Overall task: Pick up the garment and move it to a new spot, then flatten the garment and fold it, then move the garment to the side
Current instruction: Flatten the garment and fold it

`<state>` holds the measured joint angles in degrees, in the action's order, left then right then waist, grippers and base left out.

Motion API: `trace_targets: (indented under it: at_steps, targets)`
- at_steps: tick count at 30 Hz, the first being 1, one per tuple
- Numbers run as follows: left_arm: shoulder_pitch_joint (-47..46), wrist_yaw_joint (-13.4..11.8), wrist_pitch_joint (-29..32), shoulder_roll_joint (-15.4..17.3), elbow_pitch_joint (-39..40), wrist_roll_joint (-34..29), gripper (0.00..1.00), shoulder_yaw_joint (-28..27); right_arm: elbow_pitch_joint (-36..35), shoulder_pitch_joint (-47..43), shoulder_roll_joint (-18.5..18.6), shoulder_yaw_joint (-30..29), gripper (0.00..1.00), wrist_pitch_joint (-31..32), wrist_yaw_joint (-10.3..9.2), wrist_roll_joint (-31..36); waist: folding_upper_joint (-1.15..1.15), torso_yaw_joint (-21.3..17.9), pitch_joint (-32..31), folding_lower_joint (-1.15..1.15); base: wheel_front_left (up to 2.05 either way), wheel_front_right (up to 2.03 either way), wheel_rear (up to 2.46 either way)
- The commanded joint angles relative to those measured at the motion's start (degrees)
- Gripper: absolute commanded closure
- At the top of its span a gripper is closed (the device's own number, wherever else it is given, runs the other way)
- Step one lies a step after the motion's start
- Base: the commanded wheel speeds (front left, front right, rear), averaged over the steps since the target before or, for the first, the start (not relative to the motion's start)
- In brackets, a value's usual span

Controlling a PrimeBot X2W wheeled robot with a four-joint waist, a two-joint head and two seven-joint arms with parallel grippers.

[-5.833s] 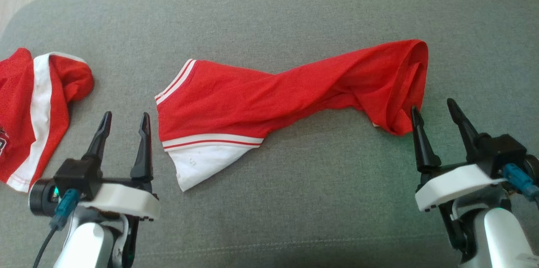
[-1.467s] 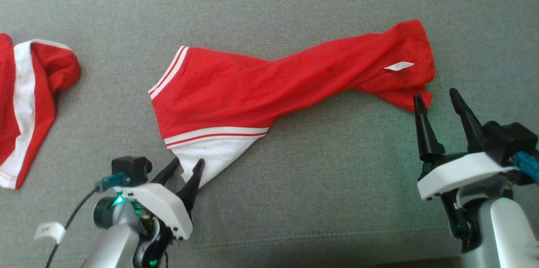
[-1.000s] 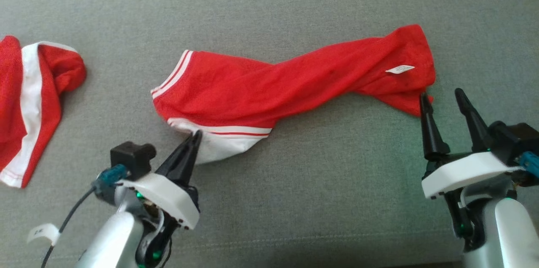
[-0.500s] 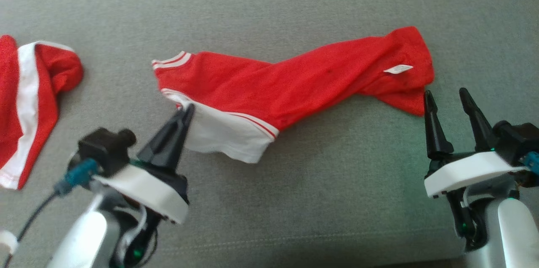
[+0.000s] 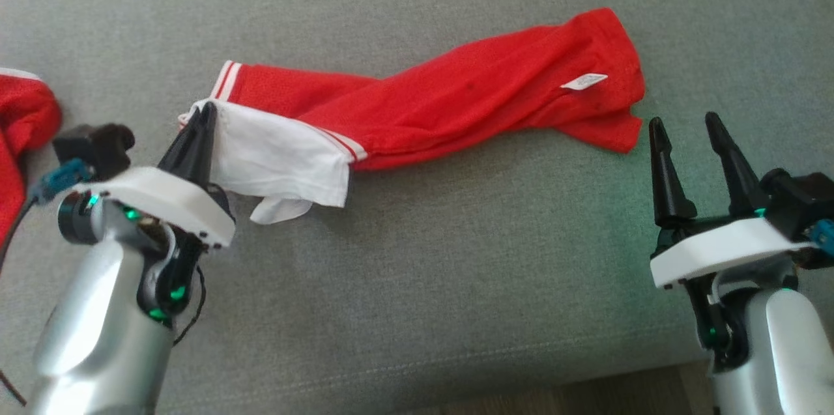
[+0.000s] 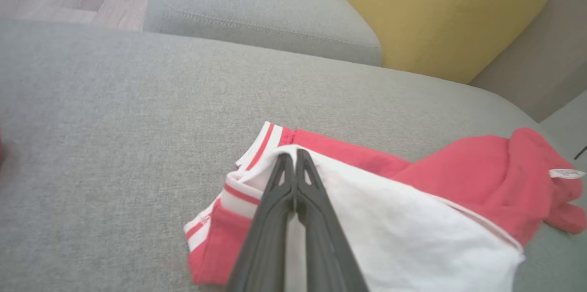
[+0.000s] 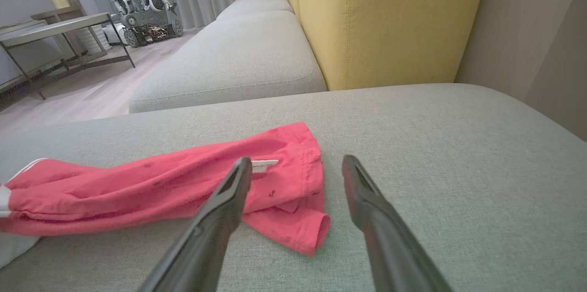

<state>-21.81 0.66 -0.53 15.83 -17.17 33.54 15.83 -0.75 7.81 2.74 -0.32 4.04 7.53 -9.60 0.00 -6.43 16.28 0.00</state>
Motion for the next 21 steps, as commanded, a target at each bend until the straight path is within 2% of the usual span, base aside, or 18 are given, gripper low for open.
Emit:
trace_targets:
  at_steps: [1, 2, 3, 4, 7, 12, 21]
  targets:
    - [-3.25, 0.67, -0.8, 1.01, -0.62, 0.41, 1.0, -2.46, -1.87, 1.67, 0.14, 1.36, 0.0, -0.6, -0.04, -0.4, 0.0, -0.46, 0.67, 0.0, 0.0, 0.0, 0.0]
    - [-3.96, 0.97, -1.22, 0.82, -2.38, 0.55, 0.87, -2.47, -1.75, 1.78, 0.14, 1.39, 0.0, -0.73, -0.04, -0.43, 0.0, -0.52, 0.82, 0.0, 0.0, 0.0, 0.0]
    - [-4.54, 1.18, -1.61, 0.63, -3.99, 0.58, 0.47, -2.43, -1.61, 1.87, 0.14, 1.43, 0.0, -0.86, -0.04, -0.46, 0.0, -0.54, 0.93, 0.0, 0.0, 0.0, 0.0]
    - [-5.03, 1.23, -2.13, 0.53, -5.37, 0.33, 0.0, -2.29, -1.46, 1.98, 0.14, 1.47, 0.0, -0.98, -0.04, -0.49, 0.0, -0.52, 1.0, 0.0, 0.0, 0.0, 0.0]
    - [-5.8, 1.13, -4.49, 0.29, -7.94, -0.96, 0.0, -1.67, -1.1, 2.39, 0.14, 2.0, 0.0, -1.27, -0.04, -0.44, 0.0, -0.25, 0.91, 0.0, 0.0, 0.0, 0.0]
    - [-4.48, -1.22, -10.03, 0.66, -8.2, -4.82, 0.0, -0.66, -1.08, 2.66, 0.14, 2.68, 0.0, -1.69, -0.04, 0.43, 0.0, 0.88, -0.23, 0.0, 0.0, 0.0, 0.0]
    - [3.54, -7.74, -14.21, 1.69, 3.05, -11.62, 0.0, -1.24, -1.56, 2.11, 0.2, 3.32, 0.0, -1.99, -0.04, 3.07, 0.0, 3.39, -3.7, 0.0, 0.0, 0.0, 0.0]
